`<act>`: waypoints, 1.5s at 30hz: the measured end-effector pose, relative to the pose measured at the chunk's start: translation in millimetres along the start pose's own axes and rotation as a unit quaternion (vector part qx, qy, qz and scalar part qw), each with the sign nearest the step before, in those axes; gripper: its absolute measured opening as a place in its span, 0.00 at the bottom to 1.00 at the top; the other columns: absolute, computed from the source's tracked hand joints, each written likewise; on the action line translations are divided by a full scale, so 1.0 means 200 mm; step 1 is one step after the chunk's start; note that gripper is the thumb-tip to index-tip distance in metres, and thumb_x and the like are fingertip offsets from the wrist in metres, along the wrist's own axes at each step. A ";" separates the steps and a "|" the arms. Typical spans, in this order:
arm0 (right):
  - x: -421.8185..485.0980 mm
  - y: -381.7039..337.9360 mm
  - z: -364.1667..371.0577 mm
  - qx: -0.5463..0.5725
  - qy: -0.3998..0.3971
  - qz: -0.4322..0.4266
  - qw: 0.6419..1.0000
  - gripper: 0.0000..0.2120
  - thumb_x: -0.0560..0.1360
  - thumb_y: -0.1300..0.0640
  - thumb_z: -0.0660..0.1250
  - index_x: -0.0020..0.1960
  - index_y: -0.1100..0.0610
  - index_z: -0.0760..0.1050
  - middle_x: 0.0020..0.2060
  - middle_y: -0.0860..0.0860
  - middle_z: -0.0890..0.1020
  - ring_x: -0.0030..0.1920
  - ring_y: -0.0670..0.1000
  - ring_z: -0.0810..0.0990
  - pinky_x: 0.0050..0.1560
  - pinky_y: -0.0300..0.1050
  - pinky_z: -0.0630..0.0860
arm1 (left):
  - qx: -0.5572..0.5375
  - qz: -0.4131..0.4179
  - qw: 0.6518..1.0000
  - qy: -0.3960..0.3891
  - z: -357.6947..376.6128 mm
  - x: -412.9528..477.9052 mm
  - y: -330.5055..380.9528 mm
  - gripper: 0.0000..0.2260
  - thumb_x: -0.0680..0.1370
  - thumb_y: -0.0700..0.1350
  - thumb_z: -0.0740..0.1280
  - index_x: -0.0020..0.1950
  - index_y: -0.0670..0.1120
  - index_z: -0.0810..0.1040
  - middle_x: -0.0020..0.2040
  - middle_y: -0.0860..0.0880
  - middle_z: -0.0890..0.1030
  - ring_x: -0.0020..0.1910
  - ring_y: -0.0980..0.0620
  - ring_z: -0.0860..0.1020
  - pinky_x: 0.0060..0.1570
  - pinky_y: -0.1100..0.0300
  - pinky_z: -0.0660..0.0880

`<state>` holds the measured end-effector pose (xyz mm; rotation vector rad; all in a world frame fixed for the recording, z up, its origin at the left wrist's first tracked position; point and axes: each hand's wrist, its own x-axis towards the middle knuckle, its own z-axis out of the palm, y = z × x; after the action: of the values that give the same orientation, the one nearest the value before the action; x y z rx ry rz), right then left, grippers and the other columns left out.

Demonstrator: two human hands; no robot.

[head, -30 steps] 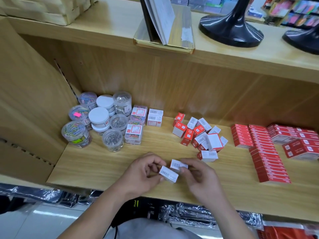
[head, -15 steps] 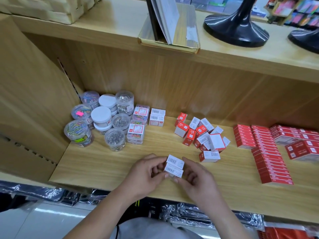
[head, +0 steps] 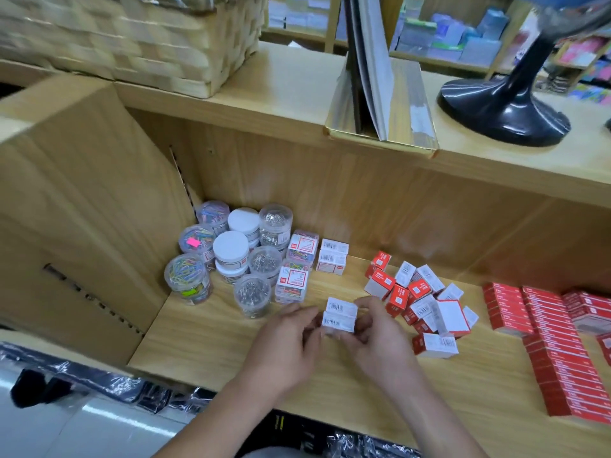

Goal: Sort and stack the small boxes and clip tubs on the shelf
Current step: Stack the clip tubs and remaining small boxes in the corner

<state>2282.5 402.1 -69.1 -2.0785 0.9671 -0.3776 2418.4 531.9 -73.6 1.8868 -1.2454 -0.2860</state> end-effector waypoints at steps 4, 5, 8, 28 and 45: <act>0.14 -0.05 0.06 0.021 0.012 0.010 1.000 0.20 0.72 0.61 0.76 0.57 0.47 0.70 0.40 0.42 0.81 0.35 0.35 0.79 0.38 0.29 0.70 | -0.011 -0.023 0.998 0.057 -0.09 0.02 -0.04 0.10 0.74 0.44 0.70 0.54 0.53 0.79 0.38 0.59 0.77 0.37 0.61 0.75 0.40 0.60 0.77; 0.18 -0.07 0.07 0.033 0.015 0.016 0.999 0.20 0.72 0.62 0.76 0.57 0.49 0.71 0.39 0.41 0.80 0.35 0.33 0.79 0.37 0.27 0.71 | -0.012 -0.027 0.997 0.068 -0.10 0.03 -0.05 0.10 0.74 0.44 0.70 0.54 0.53 0.78 0.38 0.58 0.78 0.38 0.59 0.76 0.41 0.58 0.78; 0.26 -0.11 0.09 0.065 0.016 0.023 0.997 0.21 0.72 0.63 0.76 0.57 0.48 0.71 0.37 0.40 0.79 0.34 0.31 0.79 0.36 0.25 0.71 | -0.023 -0.037 0.995 0.095 -0.12 0.03 -0.06 0.09 0.74 0.45 0.69 0.54 0.53 0.78 0.40 0.56 0.80 0.40 0.55 0.79 0.41 0.54 0.79; -0.13 -0.01 -0.20 0.040 0.174 0.017 0.984 0.07 0.72 0.62 0.76 0.49 0.54 0.84 0.38 0.45 0.83 0.37 0.43 0.80 0.39 0.35 0.75 | -0.067 0.000 0.997 -0.044 0.14 0.04 0.04 0.13 0.74 0.48 0.69 0.58 0.51 0.82 0.50 0.60 0.75 0.41 0.61 0.77 0.45 0.58 0.79; -0.38 0.39 -0.30 -0.025 0.238 -0.025 0.971 0.15 0.67 0.57 0.81 0.49 0.46 0.80 0.53 0.43 0.74 0.43 0.38 0.79 0.47 0.41 0.78 | 0.244 0.085 0.957 -0.129 0.29 0.42 0.30 0.18 0.80 0.44 0.65 0.69 0.51 0.68 0.71 0.50 0.68 0.47 0.38 0.81 0.39 0.46 0.78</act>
<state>2160.3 396.3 -85.5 -2.1029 1.2083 -0.9183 2384.7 421.2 -44.6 2.1835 -1.7709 -0.1418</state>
